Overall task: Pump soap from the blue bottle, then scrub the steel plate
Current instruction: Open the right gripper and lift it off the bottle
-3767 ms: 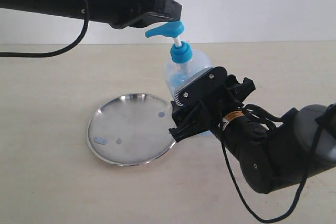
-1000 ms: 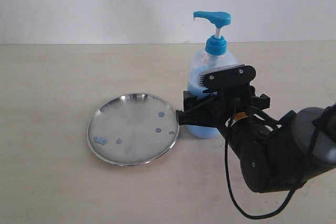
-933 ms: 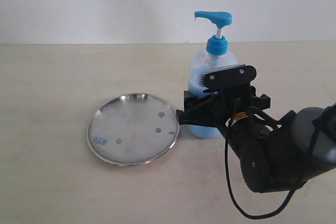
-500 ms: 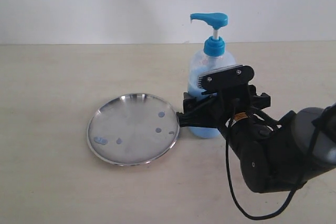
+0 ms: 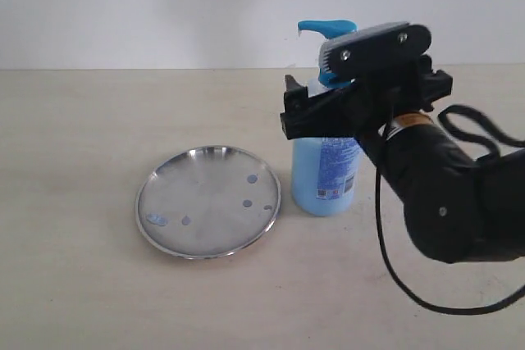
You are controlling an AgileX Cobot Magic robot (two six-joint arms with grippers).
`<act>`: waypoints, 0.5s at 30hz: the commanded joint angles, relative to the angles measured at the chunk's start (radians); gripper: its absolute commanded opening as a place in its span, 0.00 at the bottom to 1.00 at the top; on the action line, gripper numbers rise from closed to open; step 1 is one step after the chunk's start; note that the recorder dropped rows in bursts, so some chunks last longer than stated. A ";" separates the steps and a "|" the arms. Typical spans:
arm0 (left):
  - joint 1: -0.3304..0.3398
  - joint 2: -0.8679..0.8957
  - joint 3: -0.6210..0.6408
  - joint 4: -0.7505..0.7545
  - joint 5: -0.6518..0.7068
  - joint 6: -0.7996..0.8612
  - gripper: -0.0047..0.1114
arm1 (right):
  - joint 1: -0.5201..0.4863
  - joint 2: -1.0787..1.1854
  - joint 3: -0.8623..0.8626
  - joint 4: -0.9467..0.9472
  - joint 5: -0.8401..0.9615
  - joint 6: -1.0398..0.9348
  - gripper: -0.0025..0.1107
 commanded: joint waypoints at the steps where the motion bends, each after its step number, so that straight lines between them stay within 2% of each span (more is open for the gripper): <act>1: -0.003 -0.026 0.003 -0.131 0.011 0.004 0.07 | -0.001 -0.195 -0.002 0.025 0.185 -0.161 0.95; 4: -0.003 -0.026 0.013 -0.131 0.013 0.118 0.07 | -0.001 -0.326 -0.002 0.025 0.374 -0.232 0.95; 7: -0.003 -0.026 0.018 -0.131 0.028 0.126 0.07 | -0.001 -0.446 -0.002 0.025 0.567 -0.234 0.91; 10: -0.003 -0.026 0.018 -0.131 0.064 0.126 0.07 | -0.001 -0.567 -0.002 0.037 0.691 -0.232 0.63; 11: -0.003 -0.026 0.018 -0.131 0.064 0.126 0.07 | -0.001 -0.604 -0.002 0.037 0.724 -0.234 0.49; 12: -0.003 -0.026 0.018 -0.131 0.064 0.126 0.07 | -0.001 -0.643 -0.002 0.037 0.750 -0.239 0.32; 13: -0.003 -0.026 0.018 -0.131 0.064 0.126 0.07 | -0.001 -0.715 -0.002 0.042 0.797 -0.234 0.03; 15: -0.003 -0.026 0.018 -0.131 0.062 0.126 0.07 | -0.001 -0.795 -0.002 0.060 0.840 -0.234 0.03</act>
